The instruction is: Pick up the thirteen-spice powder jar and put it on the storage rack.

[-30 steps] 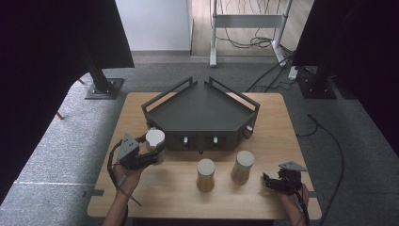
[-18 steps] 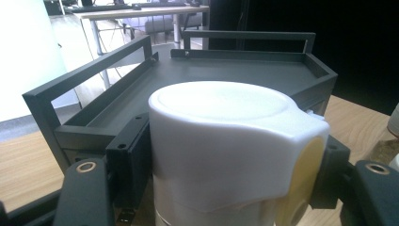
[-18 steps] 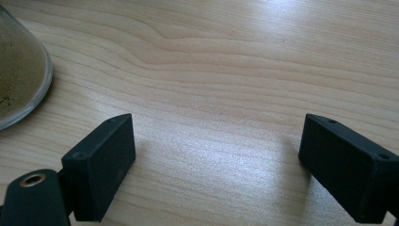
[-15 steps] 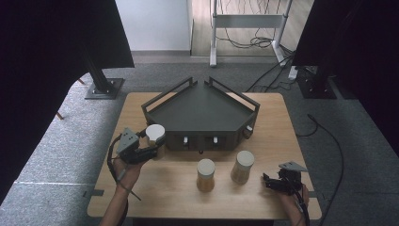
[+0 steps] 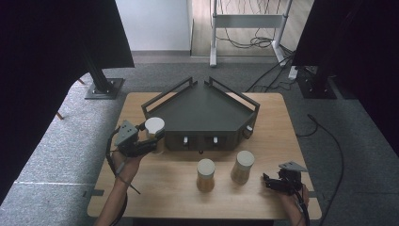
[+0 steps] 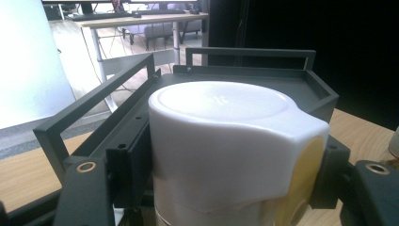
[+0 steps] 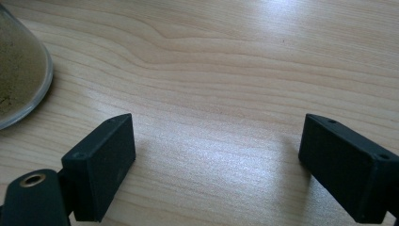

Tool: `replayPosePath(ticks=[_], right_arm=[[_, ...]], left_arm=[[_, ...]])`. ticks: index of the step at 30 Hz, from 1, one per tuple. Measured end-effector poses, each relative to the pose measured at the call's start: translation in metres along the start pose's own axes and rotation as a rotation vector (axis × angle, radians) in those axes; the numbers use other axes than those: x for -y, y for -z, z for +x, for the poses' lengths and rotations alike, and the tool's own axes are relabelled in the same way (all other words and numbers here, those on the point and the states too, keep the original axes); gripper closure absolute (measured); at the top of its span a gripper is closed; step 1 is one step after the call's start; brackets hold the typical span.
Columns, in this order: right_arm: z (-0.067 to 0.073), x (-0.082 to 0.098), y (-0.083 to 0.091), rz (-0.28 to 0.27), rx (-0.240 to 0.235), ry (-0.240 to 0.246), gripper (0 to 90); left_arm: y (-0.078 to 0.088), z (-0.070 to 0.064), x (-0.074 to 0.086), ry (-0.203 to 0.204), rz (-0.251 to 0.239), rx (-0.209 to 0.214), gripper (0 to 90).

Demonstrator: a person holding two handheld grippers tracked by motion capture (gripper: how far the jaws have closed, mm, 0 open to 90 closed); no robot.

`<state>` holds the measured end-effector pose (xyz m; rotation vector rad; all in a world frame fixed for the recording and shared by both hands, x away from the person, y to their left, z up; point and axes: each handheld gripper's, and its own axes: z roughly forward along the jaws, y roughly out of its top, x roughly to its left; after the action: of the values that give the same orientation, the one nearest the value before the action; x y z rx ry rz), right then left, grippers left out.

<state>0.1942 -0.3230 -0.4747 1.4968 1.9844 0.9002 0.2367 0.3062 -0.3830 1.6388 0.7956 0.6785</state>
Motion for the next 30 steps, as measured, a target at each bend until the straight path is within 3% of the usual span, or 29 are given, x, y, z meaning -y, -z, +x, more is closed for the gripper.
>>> replayPosePath(ticks=[13,30], right_arm=[[0.000,0.000,0.000,0.000,0.000,-0.001,10.7],[-0.001,0.000,0.000,-0.003,-0.004,-0.004,10.7]], left_arm=[[-0.010,0.002,-0.016,-0.004,-0.008,0.013,31.3],[-0.036,0.004,-0.047,-0.034,-0.024,0.003,31.3]])
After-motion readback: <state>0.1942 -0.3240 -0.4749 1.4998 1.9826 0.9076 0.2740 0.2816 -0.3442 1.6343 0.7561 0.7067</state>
